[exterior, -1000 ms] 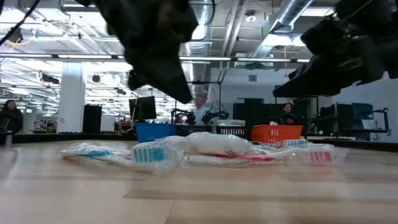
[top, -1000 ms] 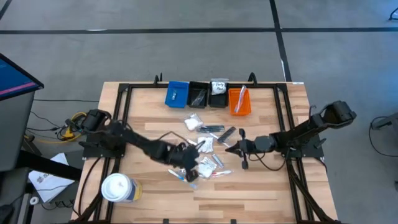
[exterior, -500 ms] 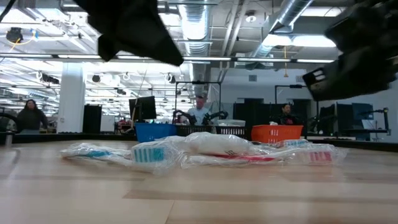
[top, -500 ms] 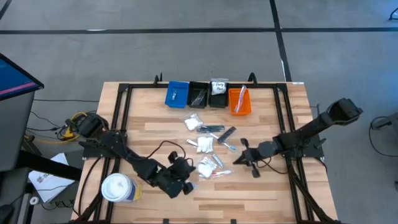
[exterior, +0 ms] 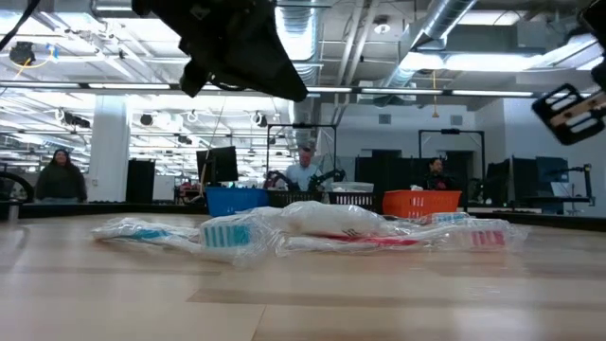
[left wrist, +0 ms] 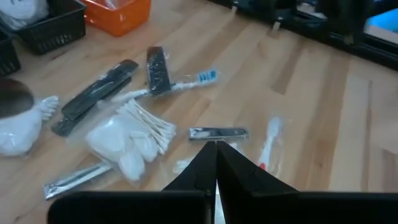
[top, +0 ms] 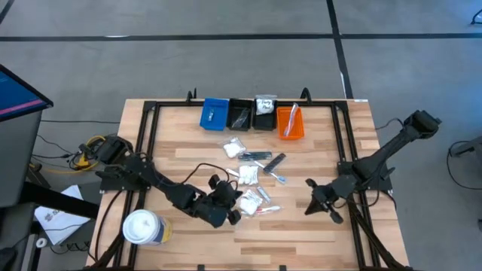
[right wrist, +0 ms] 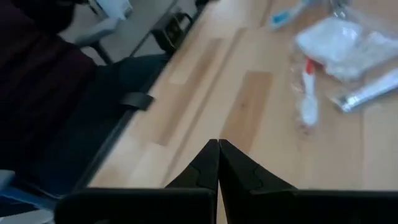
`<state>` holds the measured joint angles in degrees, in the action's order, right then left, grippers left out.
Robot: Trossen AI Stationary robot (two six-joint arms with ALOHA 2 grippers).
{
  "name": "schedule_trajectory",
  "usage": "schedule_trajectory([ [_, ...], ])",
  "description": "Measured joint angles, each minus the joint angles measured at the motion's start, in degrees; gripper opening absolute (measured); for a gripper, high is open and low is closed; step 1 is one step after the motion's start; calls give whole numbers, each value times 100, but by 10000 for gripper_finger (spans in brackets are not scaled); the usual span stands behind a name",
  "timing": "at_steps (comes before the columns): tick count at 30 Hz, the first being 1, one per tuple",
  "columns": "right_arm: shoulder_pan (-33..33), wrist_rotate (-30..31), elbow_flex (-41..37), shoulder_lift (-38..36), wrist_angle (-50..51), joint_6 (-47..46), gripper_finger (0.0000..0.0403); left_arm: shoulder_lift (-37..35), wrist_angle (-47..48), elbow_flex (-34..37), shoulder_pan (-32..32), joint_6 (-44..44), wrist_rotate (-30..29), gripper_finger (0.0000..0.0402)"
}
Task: Pick & Place Travel size toiletries
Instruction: Put the blue toothbrush into the orange bin
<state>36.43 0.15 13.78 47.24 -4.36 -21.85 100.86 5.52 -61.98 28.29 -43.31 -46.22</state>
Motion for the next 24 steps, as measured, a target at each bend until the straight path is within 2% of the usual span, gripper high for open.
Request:
schedule_trajectory([
  [3,27,137,0,-62,-103,232,0,2,-84,48,-73,0,27,2],
  [6,-101,109,0,78,-82,443,0,0,-114,98,-107,-50,482,2],
  [8,-270,-62,1,322,-80,577,0,0,-103,107,-94,-96,1154,2],
  [11,-515,-256,115,713,11,658,0,0,-80,107,23,-317,2552,1],
  [13,-612,-320,249,943,89,789,0,0,-6,106,182,-811,2952,1],
  [19,-736,-334,710,1498,331,1261,0,0,266,77,696,-3110,3007,1],
  [21,-735,-333,825,1630,418,1374,0,2,1050,-175,871,-3246,3134,0],
  [24,-733,-334,967,1772,407,1476,0,48,2903,-882,1036,-3366,3298,0],
])
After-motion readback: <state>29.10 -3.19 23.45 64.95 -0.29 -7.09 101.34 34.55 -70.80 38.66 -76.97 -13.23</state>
